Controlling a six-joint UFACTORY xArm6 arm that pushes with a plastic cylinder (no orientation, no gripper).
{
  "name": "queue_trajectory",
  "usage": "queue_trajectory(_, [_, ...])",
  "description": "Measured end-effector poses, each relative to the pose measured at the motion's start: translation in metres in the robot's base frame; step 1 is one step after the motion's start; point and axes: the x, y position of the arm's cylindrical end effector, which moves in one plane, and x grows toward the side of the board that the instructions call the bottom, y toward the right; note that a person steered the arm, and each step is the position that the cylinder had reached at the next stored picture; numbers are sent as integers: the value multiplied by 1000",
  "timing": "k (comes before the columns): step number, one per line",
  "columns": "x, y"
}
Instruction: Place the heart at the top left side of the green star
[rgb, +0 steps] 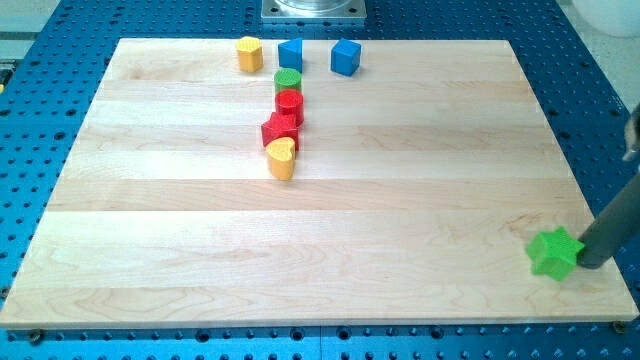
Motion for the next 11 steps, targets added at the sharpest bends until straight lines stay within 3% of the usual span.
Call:
queue_trajectory(1, [0,-23])
queue_trajectory(2, [-36,-47])
queue_trajectory(3, [-61,-121])
queue_trajectory(5, [-50,-307])
queue_trajectory(6, [-77,-351])
queue_trajectory(7, [-121,-341])
queue_trajectory(8, [-128,-312])
queue_trajectory(9, [-140,-236])
queue_trajectory(11, [-201,-189])
